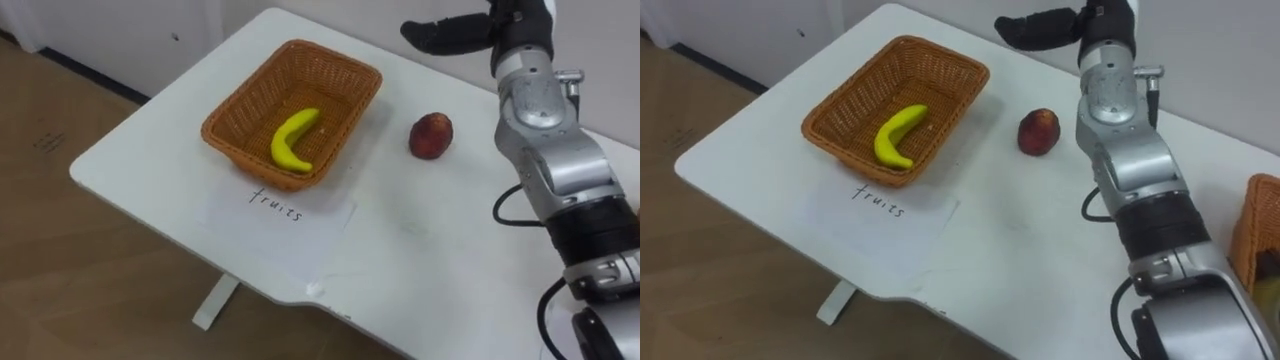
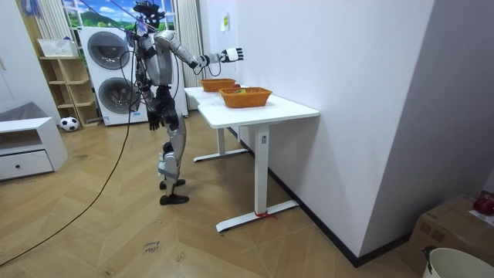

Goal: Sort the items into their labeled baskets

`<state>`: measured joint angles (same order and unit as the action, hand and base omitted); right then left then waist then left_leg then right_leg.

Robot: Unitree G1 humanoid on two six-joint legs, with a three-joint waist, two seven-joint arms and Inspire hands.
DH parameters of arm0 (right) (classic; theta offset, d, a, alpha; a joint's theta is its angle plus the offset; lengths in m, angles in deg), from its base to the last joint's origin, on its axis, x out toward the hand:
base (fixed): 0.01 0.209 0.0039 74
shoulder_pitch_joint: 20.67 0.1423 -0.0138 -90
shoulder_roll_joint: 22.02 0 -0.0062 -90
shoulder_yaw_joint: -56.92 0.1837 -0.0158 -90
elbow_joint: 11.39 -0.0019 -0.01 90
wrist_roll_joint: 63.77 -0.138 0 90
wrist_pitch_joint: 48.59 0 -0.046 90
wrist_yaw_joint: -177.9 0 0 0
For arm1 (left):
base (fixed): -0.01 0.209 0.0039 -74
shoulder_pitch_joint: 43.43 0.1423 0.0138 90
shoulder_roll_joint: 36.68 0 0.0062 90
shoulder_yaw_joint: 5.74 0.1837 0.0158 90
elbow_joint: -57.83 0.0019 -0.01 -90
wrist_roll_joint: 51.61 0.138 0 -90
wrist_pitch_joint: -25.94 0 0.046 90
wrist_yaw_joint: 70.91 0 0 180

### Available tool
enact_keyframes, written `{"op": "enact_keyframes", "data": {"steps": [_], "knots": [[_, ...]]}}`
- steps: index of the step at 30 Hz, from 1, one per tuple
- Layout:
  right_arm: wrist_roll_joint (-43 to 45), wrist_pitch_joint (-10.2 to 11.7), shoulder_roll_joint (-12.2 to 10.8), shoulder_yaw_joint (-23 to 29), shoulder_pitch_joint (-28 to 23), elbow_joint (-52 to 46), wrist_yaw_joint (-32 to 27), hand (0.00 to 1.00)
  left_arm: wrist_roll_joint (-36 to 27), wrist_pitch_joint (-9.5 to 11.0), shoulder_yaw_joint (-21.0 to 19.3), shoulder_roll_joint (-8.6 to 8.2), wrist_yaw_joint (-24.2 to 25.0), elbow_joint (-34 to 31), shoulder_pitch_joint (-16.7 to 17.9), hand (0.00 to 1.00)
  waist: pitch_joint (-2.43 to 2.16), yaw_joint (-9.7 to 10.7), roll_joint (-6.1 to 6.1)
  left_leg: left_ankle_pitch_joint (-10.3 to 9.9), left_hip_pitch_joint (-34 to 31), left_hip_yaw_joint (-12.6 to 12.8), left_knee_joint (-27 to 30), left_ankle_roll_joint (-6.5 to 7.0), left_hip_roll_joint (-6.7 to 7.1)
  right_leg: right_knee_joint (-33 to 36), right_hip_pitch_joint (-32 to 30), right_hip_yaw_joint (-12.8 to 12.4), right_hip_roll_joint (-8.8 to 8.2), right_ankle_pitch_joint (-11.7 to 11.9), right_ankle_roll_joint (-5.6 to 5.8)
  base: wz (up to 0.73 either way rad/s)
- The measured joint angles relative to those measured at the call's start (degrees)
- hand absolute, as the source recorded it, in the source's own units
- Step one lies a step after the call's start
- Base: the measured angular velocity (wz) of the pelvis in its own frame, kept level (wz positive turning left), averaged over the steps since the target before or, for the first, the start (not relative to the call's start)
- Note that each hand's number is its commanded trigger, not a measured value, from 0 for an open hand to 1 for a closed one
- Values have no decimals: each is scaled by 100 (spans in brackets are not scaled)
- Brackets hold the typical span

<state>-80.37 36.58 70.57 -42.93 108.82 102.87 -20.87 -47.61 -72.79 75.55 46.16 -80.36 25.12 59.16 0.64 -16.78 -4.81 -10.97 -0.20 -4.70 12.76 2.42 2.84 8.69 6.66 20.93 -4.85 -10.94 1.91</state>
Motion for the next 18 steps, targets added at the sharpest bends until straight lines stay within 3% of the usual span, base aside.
{"op": "enact_keyframes", "data": {"steps": [4, 9, 18], "knots": [[-299, 0, -2, -13, -2, 0, 1, 0, -1, -5, 104, -12, 1, 5, 43, 0, 17, 89, 90, 0, 4, 80, -5, 0, -17, 0, -29, -78, 0, 0, 0, -13], [-738, 0, -27, -15, -9, 0, 12, 0, -17, -25, 227, -44, 0, 5, 44, 0, 1, 255, 148, 0, 36, 156, -63, 0, -35, 14, -60, -188, 17, 6, -10, -8], [-914, 17, -175, -20, -10, 213, 112, 0, -187, 1, 395, -82, 11, 14, -78, 0, 1, 255, 156, 0, 83, 283, -130, 0, -73, 7, -86, -295, 49, 12, -17, -7]]}}
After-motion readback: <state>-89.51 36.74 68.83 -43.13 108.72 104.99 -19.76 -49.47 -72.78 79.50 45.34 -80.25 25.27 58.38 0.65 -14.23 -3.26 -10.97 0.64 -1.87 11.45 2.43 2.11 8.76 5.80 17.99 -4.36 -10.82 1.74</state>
